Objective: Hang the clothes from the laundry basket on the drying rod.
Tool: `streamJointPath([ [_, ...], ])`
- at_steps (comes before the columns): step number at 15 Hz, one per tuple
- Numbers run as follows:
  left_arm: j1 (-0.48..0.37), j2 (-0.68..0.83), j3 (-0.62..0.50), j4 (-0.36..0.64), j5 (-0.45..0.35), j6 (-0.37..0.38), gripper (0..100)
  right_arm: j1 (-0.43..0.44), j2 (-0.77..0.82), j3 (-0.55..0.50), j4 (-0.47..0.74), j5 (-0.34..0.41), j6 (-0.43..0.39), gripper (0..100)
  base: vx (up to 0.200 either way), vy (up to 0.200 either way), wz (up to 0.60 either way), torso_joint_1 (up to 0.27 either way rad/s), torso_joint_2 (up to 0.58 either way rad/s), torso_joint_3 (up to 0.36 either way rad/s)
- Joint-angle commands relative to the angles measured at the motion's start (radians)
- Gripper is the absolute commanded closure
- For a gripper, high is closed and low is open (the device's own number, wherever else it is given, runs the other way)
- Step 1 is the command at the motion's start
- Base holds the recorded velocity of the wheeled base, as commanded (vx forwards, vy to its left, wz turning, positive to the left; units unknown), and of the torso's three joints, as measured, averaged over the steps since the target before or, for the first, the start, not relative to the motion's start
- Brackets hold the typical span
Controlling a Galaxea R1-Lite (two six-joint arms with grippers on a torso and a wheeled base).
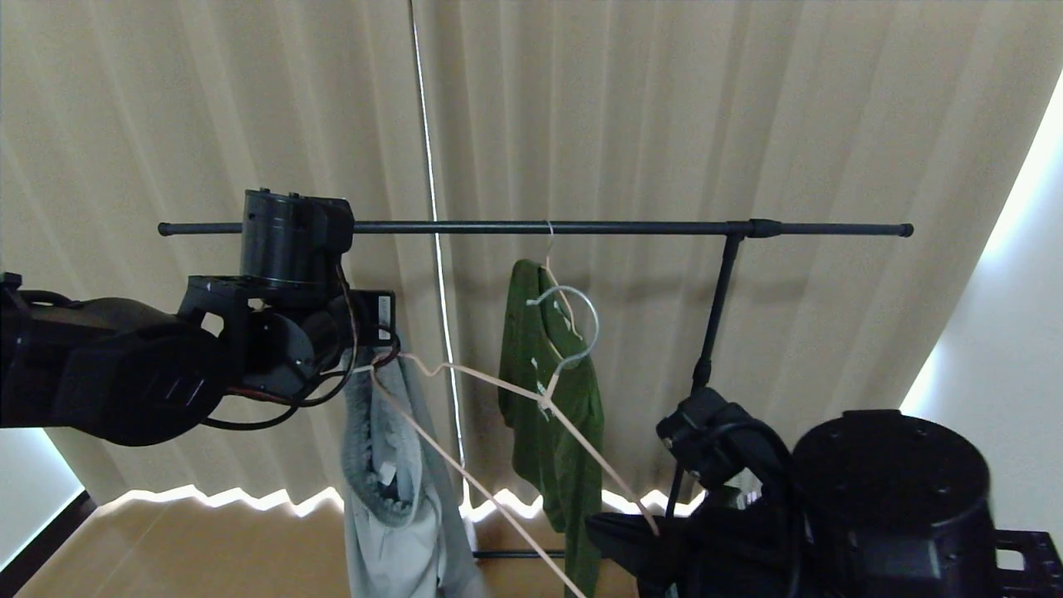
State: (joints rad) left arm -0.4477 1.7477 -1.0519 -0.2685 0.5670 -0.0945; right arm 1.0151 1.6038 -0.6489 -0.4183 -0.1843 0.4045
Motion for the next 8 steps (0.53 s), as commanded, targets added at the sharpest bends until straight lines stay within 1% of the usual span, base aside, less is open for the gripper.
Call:
streamJointPath([
  [1,0.000,-0.007,0.001,0.002,0.002,0.001,100,-0.001,0.122,-0.084,0.004,-0.058,0.019,100,0.000,0.000,0.00,0.000,0.00,0.000],
  [4,-0.006,-0.005,0.006,0.005,0.004,0.002,100,-0.001,0.159,-0.146,0.004,-0.077,0.040,100,0.000,0.000,0.00,0.000,0.00,0.000],
  [5,-0.019,0.000,0.009,0.005,0.007,0.002,100,0.005,0.162,-0.153,0.004,-0.077,0.051,100,0.000,0.000,0.00,0.000,0.00,0.000],
  [6,-0.028,0.004,0.003,0.005,0.014,0.002,100,0.031,0.165,-0.153,0.004,-0.077,0.059,100,0.000,0.000,0.00,0.000,0.00,0.000],
  [8,-0.029,0.004,0.001,0.005,0.017,0.002,100,0.037,0.165,-0.153,0.006,-0.078,0.060,100,0.000,0.000,0.00,0.000,0.00,0.000],
])
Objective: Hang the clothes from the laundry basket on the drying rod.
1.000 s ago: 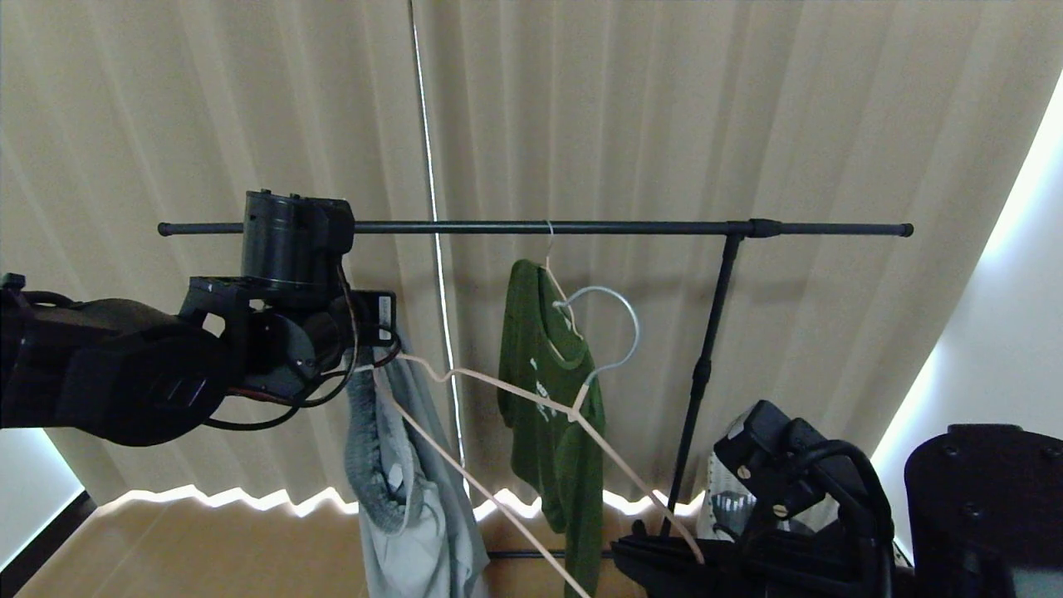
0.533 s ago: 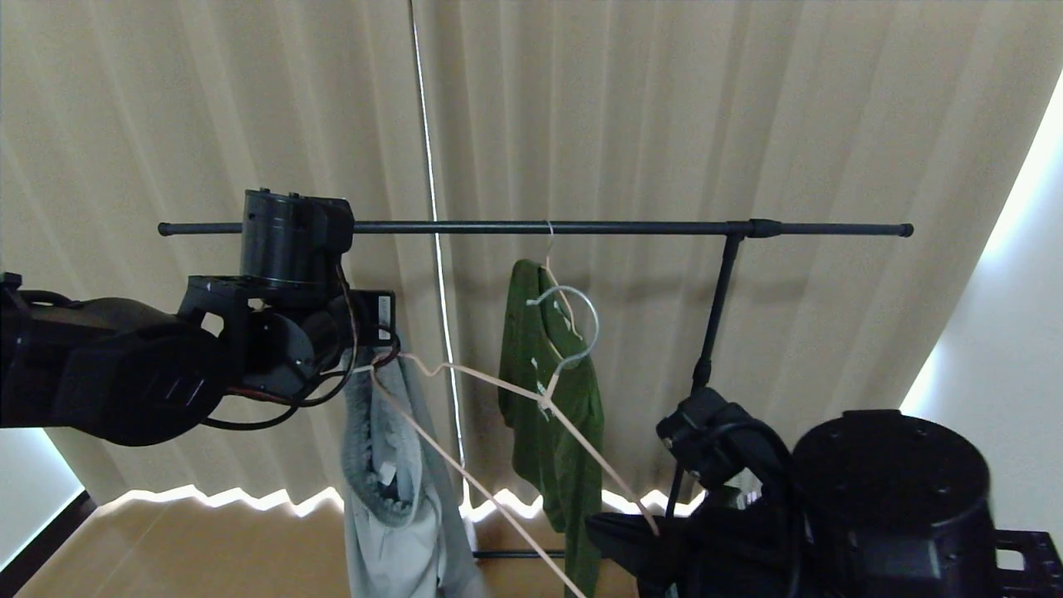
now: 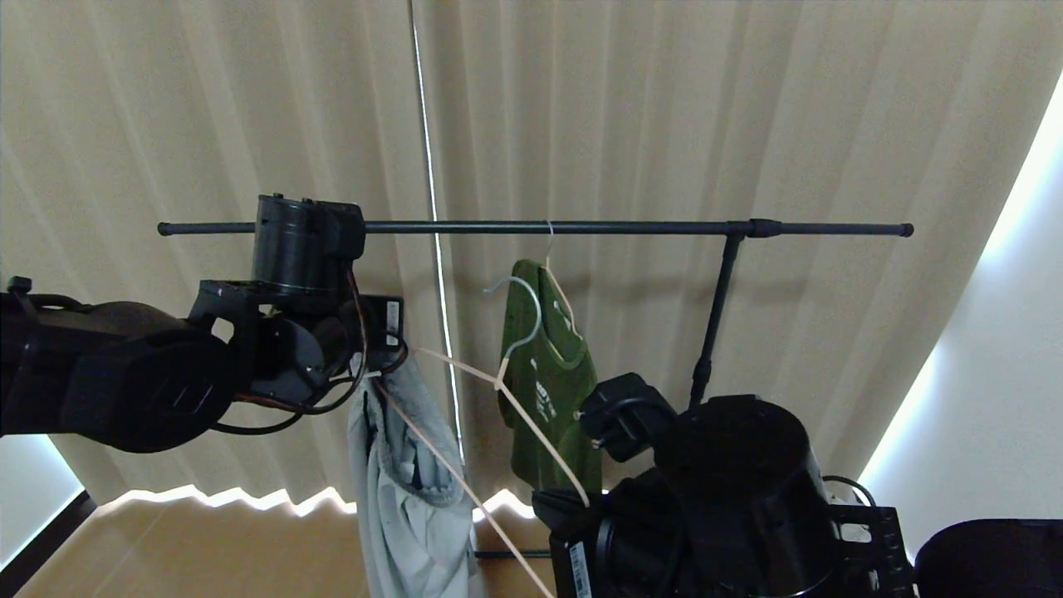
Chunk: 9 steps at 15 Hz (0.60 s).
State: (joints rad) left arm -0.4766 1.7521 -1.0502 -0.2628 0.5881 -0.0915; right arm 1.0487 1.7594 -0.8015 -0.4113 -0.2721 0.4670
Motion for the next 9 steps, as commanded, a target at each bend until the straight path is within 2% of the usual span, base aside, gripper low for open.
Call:
streamJointPath([
  [1,-0.011,0.007,-0.007,-0.001,0.007,-0.001,100,0.010,0.023,-0.015,0.006,-0.048,0.007,100,0.000,0.000,0.00,0.000,0.00,0.000],
  [3,-0.008,0.004,-0.002,0.000,0.013,0.004,100,0.005,0.029,-0.022,0.008,-0.088,0.013,100,0.000,0.000,0.00,0.000,0.00,0.000],
  [9,-0.010,-0.043,0.041,0.030,0.026,0.019,100,-0.035,0.074,-0.084,0.006,-0.125,0.050,100,0.000,0.000,0.00,0.000,0.00,0.000],
])
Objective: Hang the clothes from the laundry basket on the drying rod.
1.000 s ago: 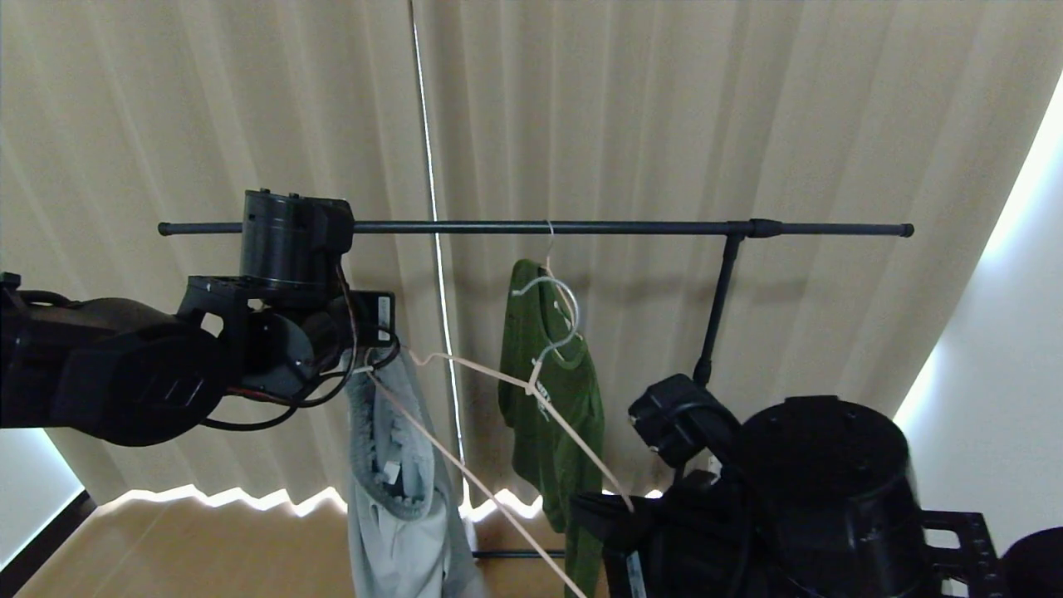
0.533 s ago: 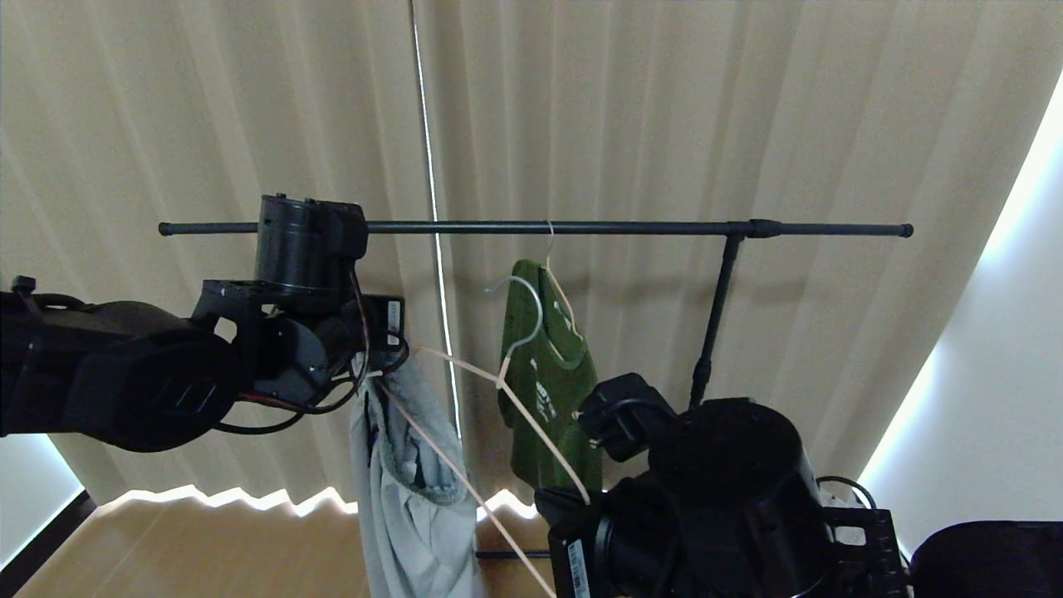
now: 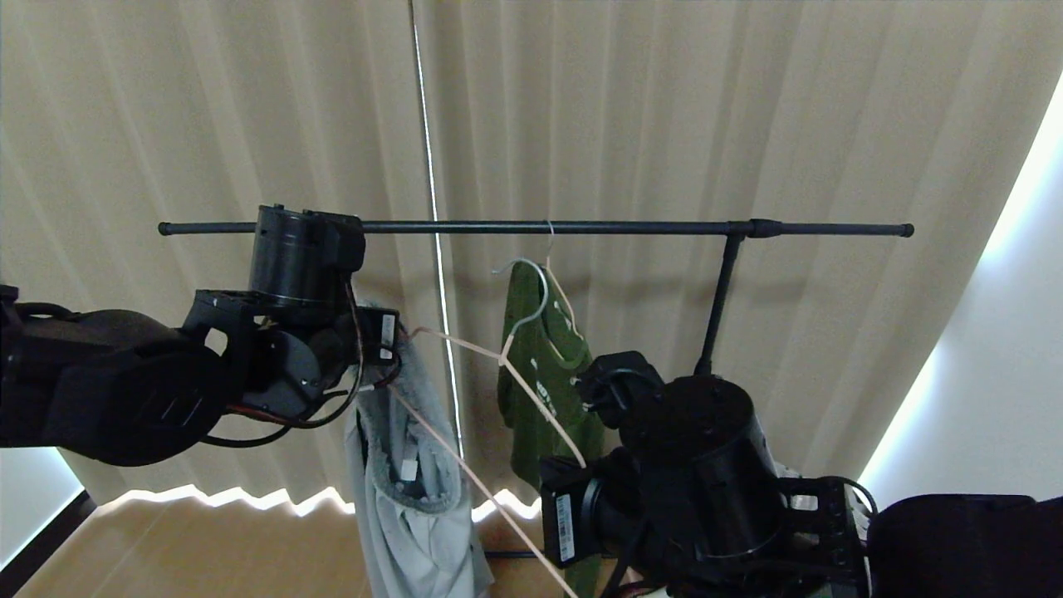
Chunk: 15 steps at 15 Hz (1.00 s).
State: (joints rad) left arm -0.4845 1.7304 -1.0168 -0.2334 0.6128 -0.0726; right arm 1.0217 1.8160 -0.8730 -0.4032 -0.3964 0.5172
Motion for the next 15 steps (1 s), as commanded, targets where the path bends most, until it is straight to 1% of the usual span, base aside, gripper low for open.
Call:
streamJointPath([
  [1,-0.011,-0.054,0.032,0.009,0.001,0.000,100,-0.017,0.031,-0.034,-0.008,-0.001,0.007,100,0.000,0.000,0.00,0.000,0.00,0.000],
  [4,-0.069,-0.094,0.058,0.034,-0.001,-0.004,100,-0.018,0.062,-0.067,-0.013,-0.009,0.007,100,0.000,0.000,0.00,0.000,0.00,0.000],
  [8,-0.200,-0.135,0.057,0.043,-0.001,-0.036,100,-0.022,0.091,-0.106,-0.016,-0.015,0.007,100,0.000,0.000,0.00,0.000,0.00,0.000],
  [11,-0.289,-0.161,0.052,0.043,-0.002,-0.055,100,-0.022,0.091,-0.110,-0.017,-0.015,0.007,100,0.000,0.000,0.00,0.000,0.00,0.000],
  [12,-0.298,-0.163,0.053,0.043,-0.002,-0.056,100,-0.023,0.091,-0.110,-0.017,-0.015,0.007,100,0.000,0.000,0.00,0.000,0.00,0.000],
  [15,-0.361,-0.177,0.060,0.042,-0.025,-0.078,100,-0.037,0.086,-0.113,-0.019,-0.015,0.007,100,0.000,0.000,0.00,0.000,0.00,0.000],
])
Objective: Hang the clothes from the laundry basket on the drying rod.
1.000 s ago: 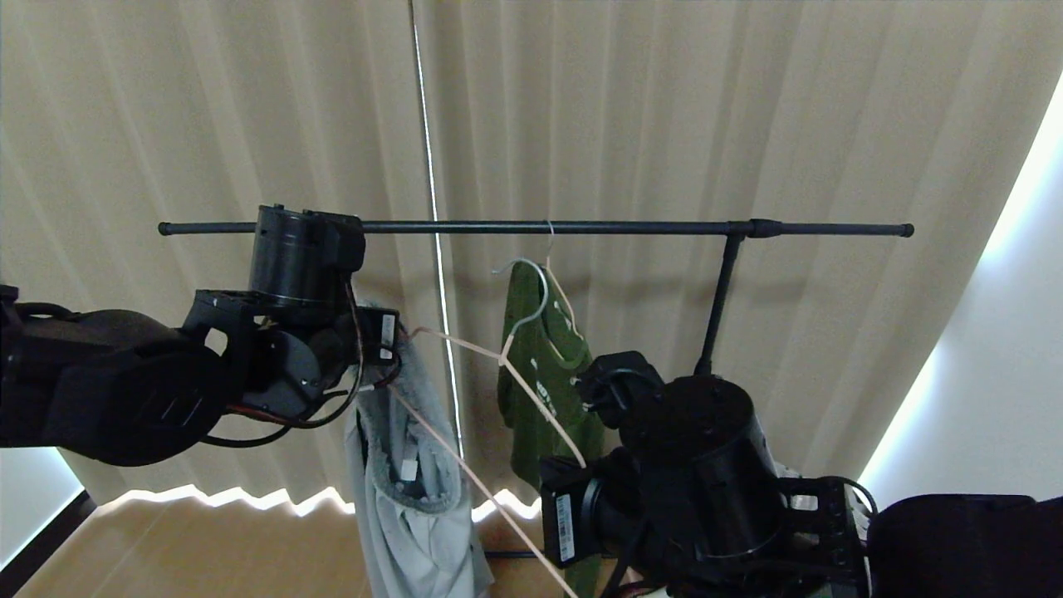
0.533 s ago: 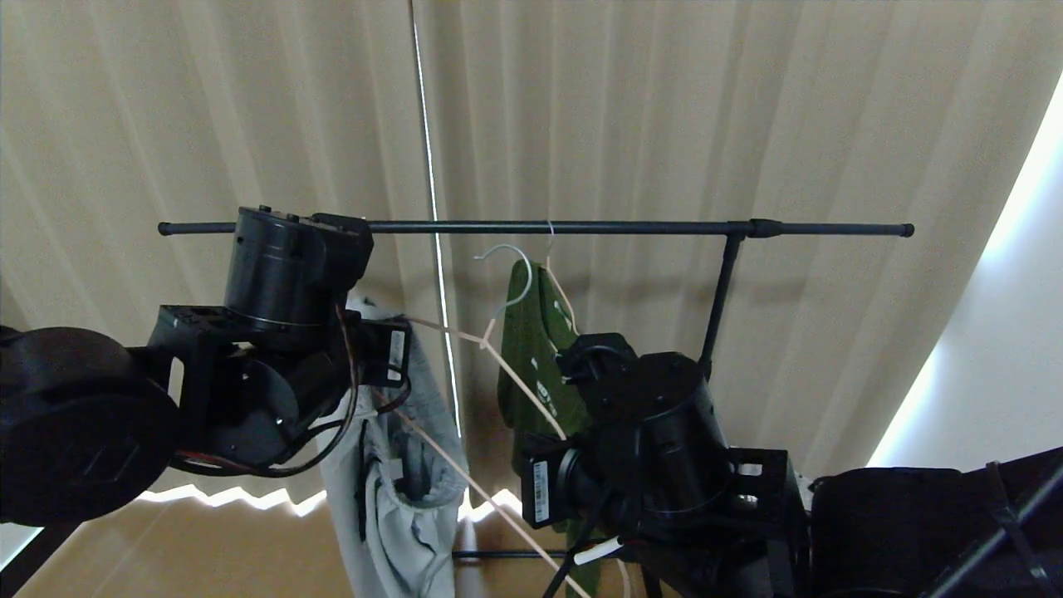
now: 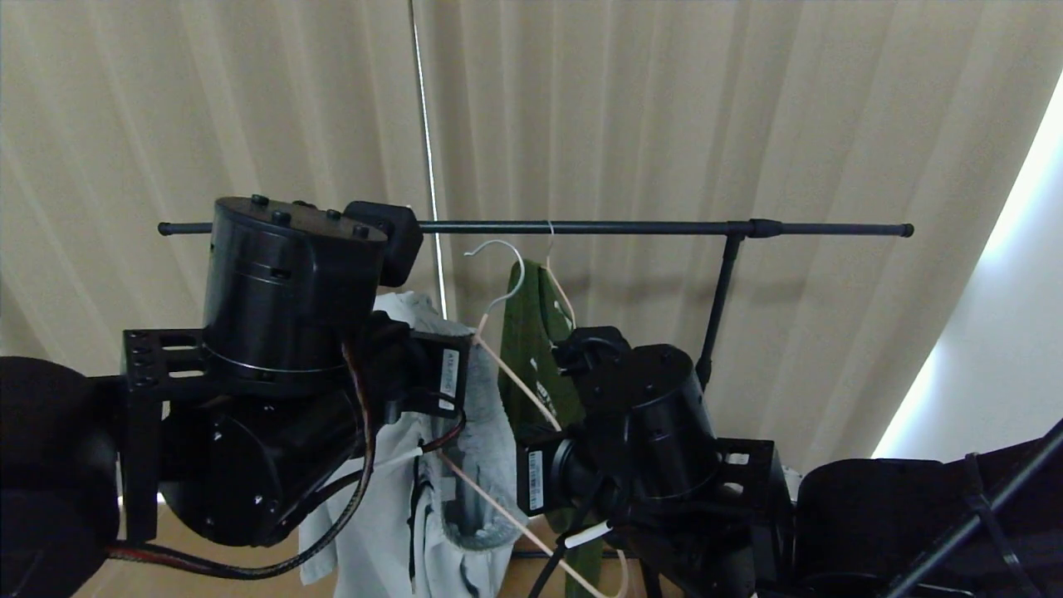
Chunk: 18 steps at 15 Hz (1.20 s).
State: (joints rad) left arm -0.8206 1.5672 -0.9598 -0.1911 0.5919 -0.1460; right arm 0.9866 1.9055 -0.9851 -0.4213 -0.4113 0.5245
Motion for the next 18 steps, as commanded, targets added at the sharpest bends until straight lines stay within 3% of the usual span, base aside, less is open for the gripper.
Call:
streamJointPath([
  [1,-0.028,-0.016,0.003,0.001,-0.007,-0.004,100,-0.003,-0.003,-0.001,-0.001,0.000,0.000,100,0.000,0.000,0.00,0.000,0.00,0.000],
  [3,-0.029,-0.047,0.058,0.013,-0.023,0.020,100,-0.009,-0.016,0.008,-0.001,0.000,0.000,100,0.000,0.000,0.00,0.000,0.00,0.000],
  [6,-0.029,-0.128,0.128,0.015,-0.144,0.042,100,-0.023,-0.065,0.020,0.001,0.000,-0.012,100,0.000,0.000,0.00,0.000,0.00,0.000],
  [7,-0.029,-0.131,0.141,0.012,-0.146,0.052,100,-0.023,-0.079,0.020,0.002,0.002,-0.023,100,0.000,0.000,0.00,0.000,0.00,0.000],
  [8,-0.029,-0.133,0.151,0.010,-0.146,0.054,0,-0.023,-0.094,0.022,0.001,0.002,-0.038,100,0.000,0.000,0.00,0.000,0.00,0.000],
  [13,-0.038,-0.182,0.168,0.004,-0.153,0.100,0,-0.055,-0.168,0.052,0.001,0.002,-0.101,100,0.000,0.000,0.00,0.000,0.00,0.000],
  [17,-0.029,-0.299,0.239,-0.045,-0.187,0.207,0,-0.131,-0.255,0.102,0.002,0.009,-0.185,100,0.000,0.000,0.00,0.000,0.00,0.000],
  [18,0.017,-0.329,0.259,-0.102,-0.187,0.309,0,-0.160,-0.289,0.146,0.001,0.020,-0.230,100,0.000,0.000,0.00,0.000,0.00,0.000],
])
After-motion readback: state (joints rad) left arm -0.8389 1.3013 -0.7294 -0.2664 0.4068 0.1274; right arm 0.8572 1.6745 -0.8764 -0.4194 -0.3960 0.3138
